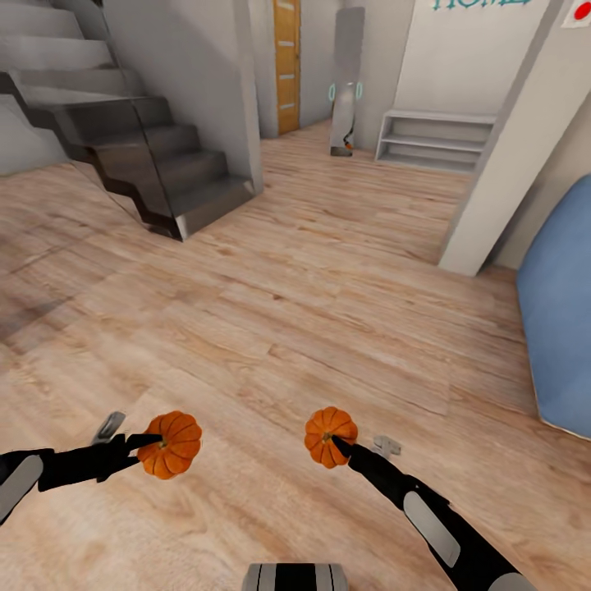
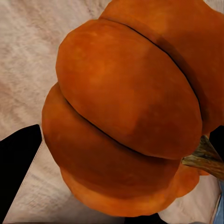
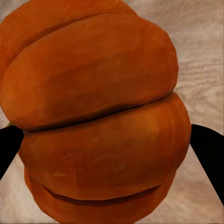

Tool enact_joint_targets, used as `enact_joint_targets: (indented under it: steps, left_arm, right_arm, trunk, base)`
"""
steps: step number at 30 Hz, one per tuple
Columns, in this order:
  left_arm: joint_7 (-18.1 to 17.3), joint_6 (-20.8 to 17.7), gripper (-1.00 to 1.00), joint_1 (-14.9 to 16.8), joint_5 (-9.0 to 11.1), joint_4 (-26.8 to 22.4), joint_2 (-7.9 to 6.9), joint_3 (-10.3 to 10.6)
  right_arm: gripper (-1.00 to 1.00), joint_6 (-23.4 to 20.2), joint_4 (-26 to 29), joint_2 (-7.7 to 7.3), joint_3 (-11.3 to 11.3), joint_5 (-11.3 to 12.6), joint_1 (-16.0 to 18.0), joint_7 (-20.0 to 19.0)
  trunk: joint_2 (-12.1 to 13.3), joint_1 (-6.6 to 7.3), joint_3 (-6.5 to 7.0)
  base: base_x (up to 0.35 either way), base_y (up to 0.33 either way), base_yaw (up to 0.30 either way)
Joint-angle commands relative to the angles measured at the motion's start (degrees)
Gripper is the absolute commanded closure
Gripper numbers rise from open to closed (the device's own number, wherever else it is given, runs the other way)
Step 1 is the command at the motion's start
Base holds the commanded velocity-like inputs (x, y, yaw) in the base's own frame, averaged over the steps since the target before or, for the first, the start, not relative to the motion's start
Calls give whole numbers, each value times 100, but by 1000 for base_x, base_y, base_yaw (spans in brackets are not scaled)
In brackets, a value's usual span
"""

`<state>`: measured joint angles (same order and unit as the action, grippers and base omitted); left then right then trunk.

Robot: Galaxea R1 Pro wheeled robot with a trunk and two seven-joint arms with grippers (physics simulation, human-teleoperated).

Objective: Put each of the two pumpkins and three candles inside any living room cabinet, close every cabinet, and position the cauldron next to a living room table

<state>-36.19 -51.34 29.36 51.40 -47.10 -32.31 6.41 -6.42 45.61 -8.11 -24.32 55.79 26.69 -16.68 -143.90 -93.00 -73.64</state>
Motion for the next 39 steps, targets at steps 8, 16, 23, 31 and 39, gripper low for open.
enact_joint_targets:
  steps: [8, 16, 23, 31, 39]
  left_arm:
    - [-2, -34, 100, 9, 63, 13, -4, 10]
    - [-2, -34, 100, 8, 63, 11, -4, 23]
    - [-2, -34, 100, 9, 63, -14, -3, 19]
    - [-2, -34, 100, 9, 63, -18, 1, 19]
    - [-2, -34, 100, 8, 63, -27, 1, 19]
  right_arm:
    - [100, -11, -24, -6, -13, 72, 3, -2]
    - [100, -4, -33, 2, -17, 72, 3, -2]
    - [100, 0, -61, 3, -19, 72, 3, -2]
    - [100, 0, -165, 3, -20, 72, 3, -2]
    - [100, 0, -183, 3, -20, 72, 3, -2]
  trunk:
    - [-2, 2, -4]
    - [-2, 2, -4]
    - [-2, 2, -4]
    - [-2, 2, -4]
    - [-2, 2, -4]
  base:
    - [0, 0, 288]
    - [0, 0, 288]
    - [0, 0, 288]
    - [0, 0, 288]
    - [0, 0, 288]
